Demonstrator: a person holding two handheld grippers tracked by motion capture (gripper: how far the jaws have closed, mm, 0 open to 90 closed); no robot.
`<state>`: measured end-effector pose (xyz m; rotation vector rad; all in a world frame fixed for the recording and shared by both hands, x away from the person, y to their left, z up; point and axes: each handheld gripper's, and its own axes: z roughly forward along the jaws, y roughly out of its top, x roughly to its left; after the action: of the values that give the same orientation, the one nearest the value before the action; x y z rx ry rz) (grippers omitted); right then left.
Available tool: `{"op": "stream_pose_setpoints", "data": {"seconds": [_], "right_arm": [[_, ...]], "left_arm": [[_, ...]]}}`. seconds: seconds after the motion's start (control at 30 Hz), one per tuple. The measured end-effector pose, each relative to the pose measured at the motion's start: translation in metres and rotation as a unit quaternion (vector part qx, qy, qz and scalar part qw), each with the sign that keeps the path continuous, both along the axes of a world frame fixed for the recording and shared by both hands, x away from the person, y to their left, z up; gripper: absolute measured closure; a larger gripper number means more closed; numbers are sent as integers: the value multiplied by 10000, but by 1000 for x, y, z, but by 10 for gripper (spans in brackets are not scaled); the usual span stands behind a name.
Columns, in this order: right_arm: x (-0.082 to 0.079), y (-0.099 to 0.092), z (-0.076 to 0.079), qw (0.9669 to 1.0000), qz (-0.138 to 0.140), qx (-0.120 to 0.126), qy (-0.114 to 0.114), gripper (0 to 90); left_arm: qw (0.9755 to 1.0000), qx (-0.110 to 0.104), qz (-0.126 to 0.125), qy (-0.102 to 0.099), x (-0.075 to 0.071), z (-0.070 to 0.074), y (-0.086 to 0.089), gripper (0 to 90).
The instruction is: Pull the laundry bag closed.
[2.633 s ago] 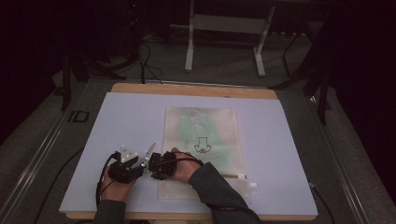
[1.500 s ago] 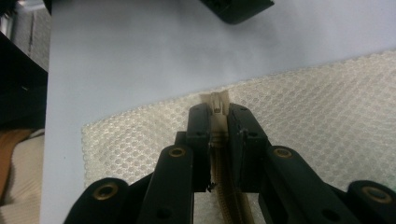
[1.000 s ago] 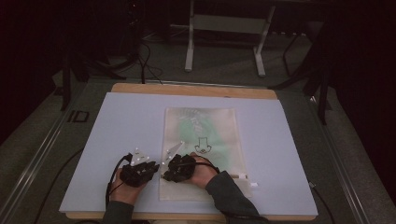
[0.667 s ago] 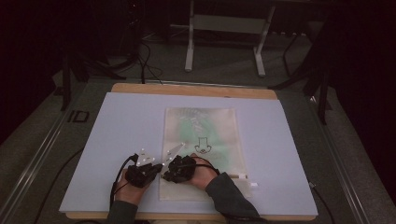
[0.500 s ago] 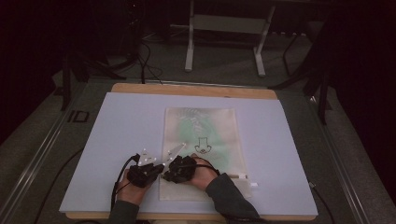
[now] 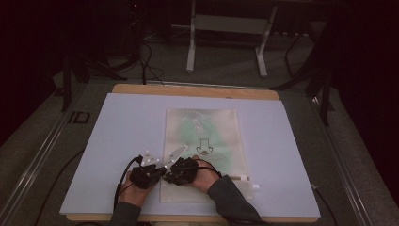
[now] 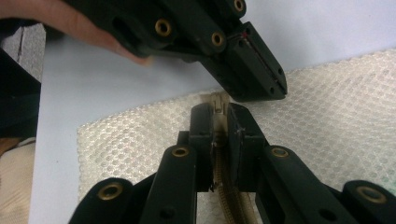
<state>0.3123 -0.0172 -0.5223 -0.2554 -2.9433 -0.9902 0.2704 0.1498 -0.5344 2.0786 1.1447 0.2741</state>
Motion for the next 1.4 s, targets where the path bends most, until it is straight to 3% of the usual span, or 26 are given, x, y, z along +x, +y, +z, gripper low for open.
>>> {"op": "stream_pose_setpoints", "data": {"seconds": [0.1,0.47,0.93,1.4], "right_arm": [[0,0,0,10000,31,-11,15,817],[-1,-1,4,9997,96,-180,-95,821],[-1,-7,7,9993,127,-340,-131,822],[-5,-13,9,9974,213,-587,-368,822]], "left_arm": [[9999,-84,-20,69,1,0,2,892],[9999,109,-55,-62,-1,0,-1,894],[9999,113,-47,-60,-1,0,-2,895],[9999,92,-57,-46,0,0,-1,894]]}}
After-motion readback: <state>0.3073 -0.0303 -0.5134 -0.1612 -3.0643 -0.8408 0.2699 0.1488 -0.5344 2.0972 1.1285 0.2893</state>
